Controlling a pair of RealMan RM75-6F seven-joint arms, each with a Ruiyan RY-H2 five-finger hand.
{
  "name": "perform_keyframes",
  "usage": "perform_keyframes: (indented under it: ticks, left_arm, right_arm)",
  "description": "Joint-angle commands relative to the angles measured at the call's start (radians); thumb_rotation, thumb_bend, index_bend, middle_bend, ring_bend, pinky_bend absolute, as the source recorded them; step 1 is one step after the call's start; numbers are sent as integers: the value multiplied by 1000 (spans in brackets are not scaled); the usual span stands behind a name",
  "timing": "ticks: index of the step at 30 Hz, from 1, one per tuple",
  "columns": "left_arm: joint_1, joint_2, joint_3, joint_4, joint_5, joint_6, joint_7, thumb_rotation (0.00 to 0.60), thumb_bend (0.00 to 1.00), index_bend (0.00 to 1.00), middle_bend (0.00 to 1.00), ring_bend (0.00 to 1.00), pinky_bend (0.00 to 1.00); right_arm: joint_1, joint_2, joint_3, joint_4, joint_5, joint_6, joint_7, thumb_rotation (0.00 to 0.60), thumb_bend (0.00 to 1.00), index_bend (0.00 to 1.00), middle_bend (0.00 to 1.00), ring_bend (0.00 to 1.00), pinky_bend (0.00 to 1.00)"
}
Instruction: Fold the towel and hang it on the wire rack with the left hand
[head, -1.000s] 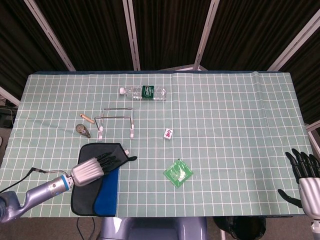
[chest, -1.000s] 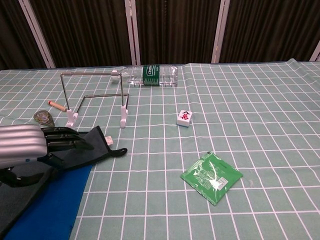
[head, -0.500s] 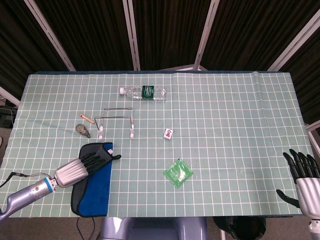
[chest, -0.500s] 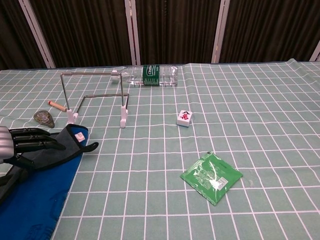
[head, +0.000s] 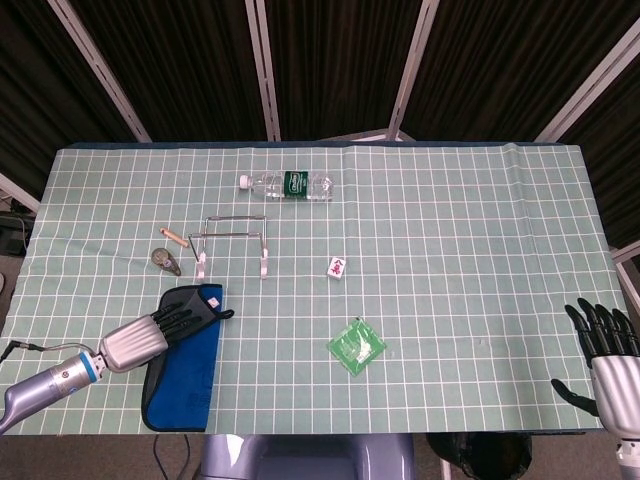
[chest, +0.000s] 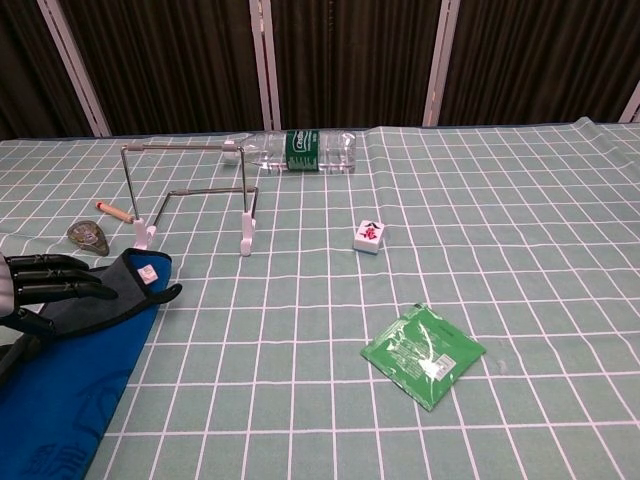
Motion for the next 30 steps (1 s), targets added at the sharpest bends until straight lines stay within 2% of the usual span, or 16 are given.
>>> perform_keyframes:
  ticks: [1, 8, 11, 13, 15, 17, 18, 20, 26, 30]
  left_arm:
    - [3, -2, -1, 11, 1, -4, 0, 600, 597, 728, 0, 0, 0]
    - [8, -11, -8, 28, -1, -9, -3, 600, 598, 718, 0, 0, 0]
    - [10, -13, -7, 34, 2, -8, -2, 600, 598, 668, 0, 0, 0]
    - [12, -13, -7, 36, 2, -7, -5, 600, 511, 552, 0, 0, 0]
    - [14, -13, -8, 40, 3, -5, -2, 600, 252, 225, 0, 0, 0]
    - [17, -12, -7, 43, 3, -4, -5, 600, 79, 27, 0, 0, 0]
    - [18, -10, -6, 42, 3, -1, -13, 600, 28, 0, 0, 0, 0]
    - [20, -5, -6, 43, 5, 13, -28, 600, 0, 0, 0, 0, 0]
    - [30, 22, -20, 37, -5, 58, -55, 600, 0, 0, 0, 0, 0]
    - [29, 53, -54, -7, -38, 90, -99, 600, 0, 0, 0, 0, 0]
  right_arm:
    - [0, 0, -1, -2, -2, 1, -1, 600, 0, 0, 0, 0, 0]
    - [-1, 0, -1, -3, -3, 2, -4, 600, 0, 0, 0, 0, 0]
    - [-1, 1, -1, -3, -3, 3, -3, 600, 0, 0, 0, 0, 0]
    - [0, 1, -1, -3, -1, 0, -3, 600, 0, 0, 0, 0, 0]
    - [0, 1, -2, -3, -2, -1, -4, 600, 0, 0, 0, 0, 0]
    - [0, 0, -2, -3, -4, -1, -6, 600, 0, 0, 0, 0, 0]
    - [0, 0, -2, -3, -4, -1, -6, 600, 0, 0, 0, 0, 0]
    - [0, 0, -2, -3, -4, 0, -6, 600, 0, 0, 0, 0, 0]
    - [0, 0, -3, -4, -6, 1, -5, 600, 0, 0, 0, 0, 0]
    - [-1, 2, -4, -6, -8, 1, -2, 600, 0, 0, 0, 0, 0]
